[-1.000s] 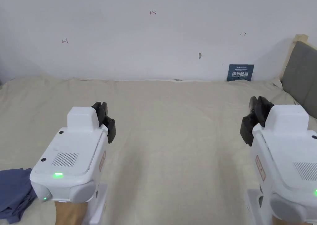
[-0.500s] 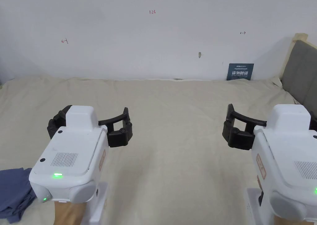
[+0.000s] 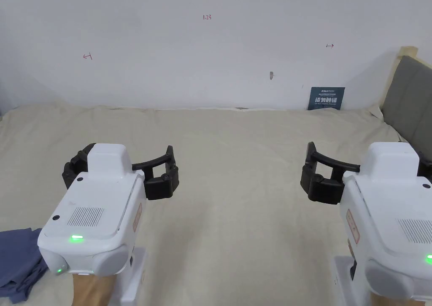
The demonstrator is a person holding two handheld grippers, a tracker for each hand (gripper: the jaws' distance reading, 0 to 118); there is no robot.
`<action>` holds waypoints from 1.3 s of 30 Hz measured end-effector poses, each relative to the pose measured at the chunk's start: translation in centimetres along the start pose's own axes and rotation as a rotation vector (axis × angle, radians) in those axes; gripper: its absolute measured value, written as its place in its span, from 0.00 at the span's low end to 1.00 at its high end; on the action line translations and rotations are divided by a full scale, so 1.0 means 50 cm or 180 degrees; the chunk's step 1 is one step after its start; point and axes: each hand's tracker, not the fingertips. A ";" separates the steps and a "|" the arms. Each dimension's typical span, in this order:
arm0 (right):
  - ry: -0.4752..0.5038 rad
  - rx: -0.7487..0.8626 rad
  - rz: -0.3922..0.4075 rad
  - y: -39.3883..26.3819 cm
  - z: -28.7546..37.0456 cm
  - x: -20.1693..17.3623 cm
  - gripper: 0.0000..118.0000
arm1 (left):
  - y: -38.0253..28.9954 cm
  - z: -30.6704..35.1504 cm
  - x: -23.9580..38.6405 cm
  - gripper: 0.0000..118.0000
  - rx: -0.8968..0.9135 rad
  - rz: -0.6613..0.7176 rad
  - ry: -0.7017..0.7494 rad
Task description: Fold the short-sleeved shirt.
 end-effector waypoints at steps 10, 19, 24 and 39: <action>0.0003 0.0011 0.0011 0.000 0.004 0.001 1.00 | 0.001 0.005 -0.002 1.00 -0.0002 0.0032 0.0012; 0.0016 0.0005 0.0009 -0.002 0.005 -0.001 1.00 | -0.002 0.006 -0.006 1.00 -0.0010 0.0068 -0.0006; 0.0019 0.0008 0.0008 -0.003 0.005 -0.002 1.00 | -0.001 0.008 -0.007 1.00 0.0000 0.0072 -0.0001; 0.0056 0.0006 -0.0031 -0.001 0.007 0.002 1.00 | 0.002 0.011 -0.011 1.00 0.0013 0.0065 0.0001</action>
